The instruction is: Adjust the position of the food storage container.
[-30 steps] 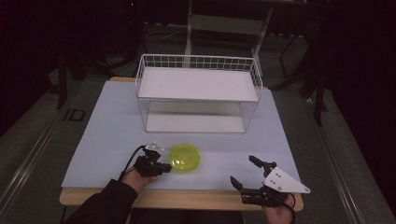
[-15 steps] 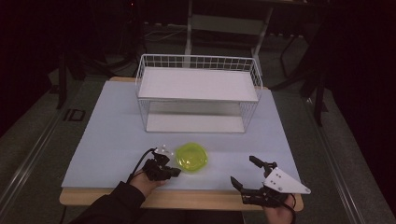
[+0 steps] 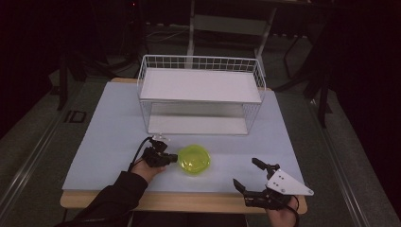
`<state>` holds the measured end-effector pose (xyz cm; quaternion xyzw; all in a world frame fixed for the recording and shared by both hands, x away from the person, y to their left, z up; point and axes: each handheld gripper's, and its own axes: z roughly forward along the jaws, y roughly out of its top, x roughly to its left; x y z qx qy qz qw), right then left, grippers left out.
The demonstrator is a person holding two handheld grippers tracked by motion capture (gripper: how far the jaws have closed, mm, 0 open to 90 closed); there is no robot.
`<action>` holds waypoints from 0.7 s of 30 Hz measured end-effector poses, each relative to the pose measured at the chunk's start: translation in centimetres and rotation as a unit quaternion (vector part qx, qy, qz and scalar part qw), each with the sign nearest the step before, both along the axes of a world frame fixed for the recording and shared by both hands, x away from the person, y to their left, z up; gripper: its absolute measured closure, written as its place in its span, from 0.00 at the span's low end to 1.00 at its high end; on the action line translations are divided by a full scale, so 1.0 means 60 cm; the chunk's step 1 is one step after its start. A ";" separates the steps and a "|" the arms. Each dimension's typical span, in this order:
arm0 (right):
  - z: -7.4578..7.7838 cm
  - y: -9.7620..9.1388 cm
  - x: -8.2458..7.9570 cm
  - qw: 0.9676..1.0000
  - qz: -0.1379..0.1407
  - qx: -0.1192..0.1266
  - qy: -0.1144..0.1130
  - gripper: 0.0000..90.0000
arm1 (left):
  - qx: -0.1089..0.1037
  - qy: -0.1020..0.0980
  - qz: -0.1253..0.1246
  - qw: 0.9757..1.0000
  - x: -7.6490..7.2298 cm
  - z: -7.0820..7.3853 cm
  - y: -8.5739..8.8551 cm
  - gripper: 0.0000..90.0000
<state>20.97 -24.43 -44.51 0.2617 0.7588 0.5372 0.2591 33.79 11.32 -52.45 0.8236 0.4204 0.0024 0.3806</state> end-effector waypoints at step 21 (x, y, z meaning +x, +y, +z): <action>0.001 -0.004 0.000 1.000 0.000 0.002 -0.002 0.14 | -0.009 0.031 -0.081 0.996 -0.053 -0.010 -0.112 1.00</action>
